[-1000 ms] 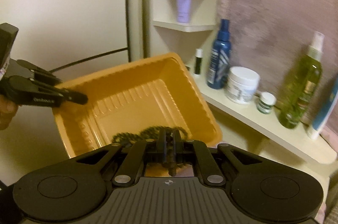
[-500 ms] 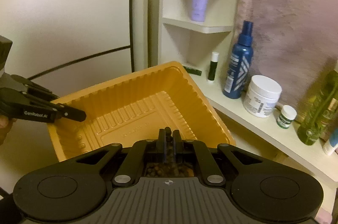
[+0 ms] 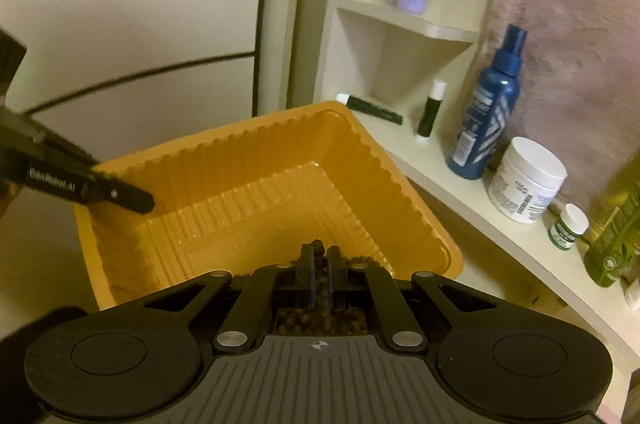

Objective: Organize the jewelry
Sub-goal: 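Carry the bead bracelet into the orange tray and open the right tool, then lower the orange tray flat onto the blanket and open the left tool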

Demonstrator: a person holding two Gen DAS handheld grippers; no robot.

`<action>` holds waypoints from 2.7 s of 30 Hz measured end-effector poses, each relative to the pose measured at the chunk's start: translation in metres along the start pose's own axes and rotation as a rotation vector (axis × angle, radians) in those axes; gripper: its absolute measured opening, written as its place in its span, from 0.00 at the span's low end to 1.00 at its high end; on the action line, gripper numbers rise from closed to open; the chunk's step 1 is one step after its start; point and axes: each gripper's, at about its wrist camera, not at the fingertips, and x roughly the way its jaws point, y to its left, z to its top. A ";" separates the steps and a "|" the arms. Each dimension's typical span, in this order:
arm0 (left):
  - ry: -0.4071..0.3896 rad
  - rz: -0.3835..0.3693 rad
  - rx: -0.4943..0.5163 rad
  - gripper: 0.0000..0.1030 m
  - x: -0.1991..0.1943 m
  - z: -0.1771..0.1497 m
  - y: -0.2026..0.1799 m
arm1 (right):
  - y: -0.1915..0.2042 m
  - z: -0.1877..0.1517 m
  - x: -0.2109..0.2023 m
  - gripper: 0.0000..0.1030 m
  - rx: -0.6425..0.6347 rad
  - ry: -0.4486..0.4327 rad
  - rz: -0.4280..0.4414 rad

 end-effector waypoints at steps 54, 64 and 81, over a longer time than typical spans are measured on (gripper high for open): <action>-0.081 0.064 0.164 0.99 -0.057 -0.051 -0.100 | -0.022 -0.128 -0.138 0.75 0.766 0.074 -0.237; 0.012 0.081 0.192 0.99 -0.054 -0.080 -0.132 | 0.004 -0.145 -0.168 0.75 0.776 0.126 -0.306; 0.035 0.116 0.295 0.99 -0.058 -0.117 -0.183 | 0.033 -0.160 -0.190 0.75 0.795 0.149 -0.334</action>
